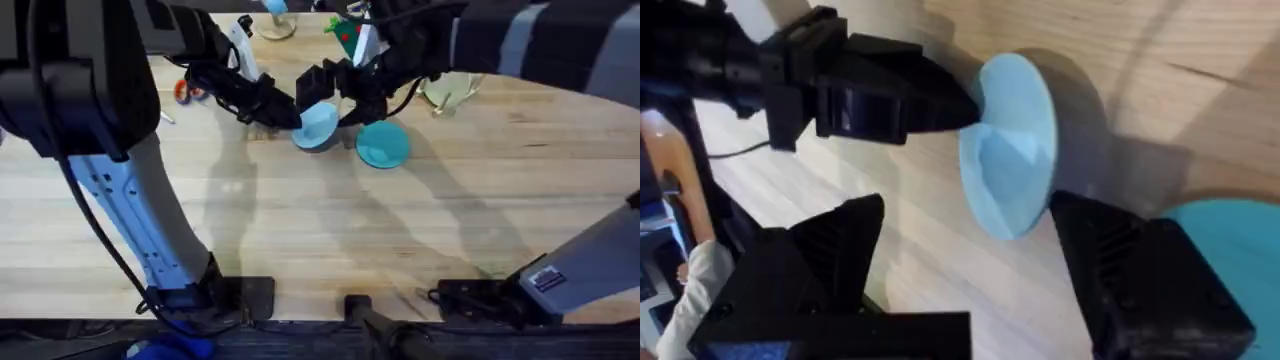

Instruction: Pick up the plates from the table one by one and place each into a slot on the dish rack.

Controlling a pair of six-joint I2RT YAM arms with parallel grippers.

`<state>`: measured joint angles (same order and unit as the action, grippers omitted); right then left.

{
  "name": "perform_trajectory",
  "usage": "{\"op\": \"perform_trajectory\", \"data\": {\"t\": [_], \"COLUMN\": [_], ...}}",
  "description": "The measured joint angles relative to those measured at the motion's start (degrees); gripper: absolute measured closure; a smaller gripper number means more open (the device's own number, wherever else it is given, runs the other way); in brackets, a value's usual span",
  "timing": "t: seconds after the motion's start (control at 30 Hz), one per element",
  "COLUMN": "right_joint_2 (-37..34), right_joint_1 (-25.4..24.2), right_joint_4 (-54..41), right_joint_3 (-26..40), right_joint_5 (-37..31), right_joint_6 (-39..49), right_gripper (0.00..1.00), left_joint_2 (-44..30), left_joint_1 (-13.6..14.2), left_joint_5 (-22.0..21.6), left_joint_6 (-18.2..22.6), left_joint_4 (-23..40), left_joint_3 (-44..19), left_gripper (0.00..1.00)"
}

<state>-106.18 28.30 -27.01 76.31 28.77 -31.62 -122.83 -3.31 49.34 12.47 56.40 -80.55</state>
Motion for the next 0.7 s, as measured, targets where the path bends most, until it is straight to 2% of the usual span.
{"op": "perform_trajectory", "data": {"t": [0.23,0.7], "right_joint_2": [-0.7,-1.0], "right_joint_1": [0.1,0.2], "right_joint_4": [2.3,2.2], "right_joint_3": [0.0,0.0], "right_joint_5": [-1.0,-2.9], "right_joint_6": [-1.9,-4.0], "right_gripper": [0.021,0.313], "left_joint_2": [0.0,0.0], "left_joint_1": [0.0,0.0], "left_joint_5": [0.0,0.0], "left_joint_6": [0.0,0.0], "left_joint_4": [0.0,0.0], "left_joint_3": [0.0,0.0], "left_gripper": [0.959,0.959]}}
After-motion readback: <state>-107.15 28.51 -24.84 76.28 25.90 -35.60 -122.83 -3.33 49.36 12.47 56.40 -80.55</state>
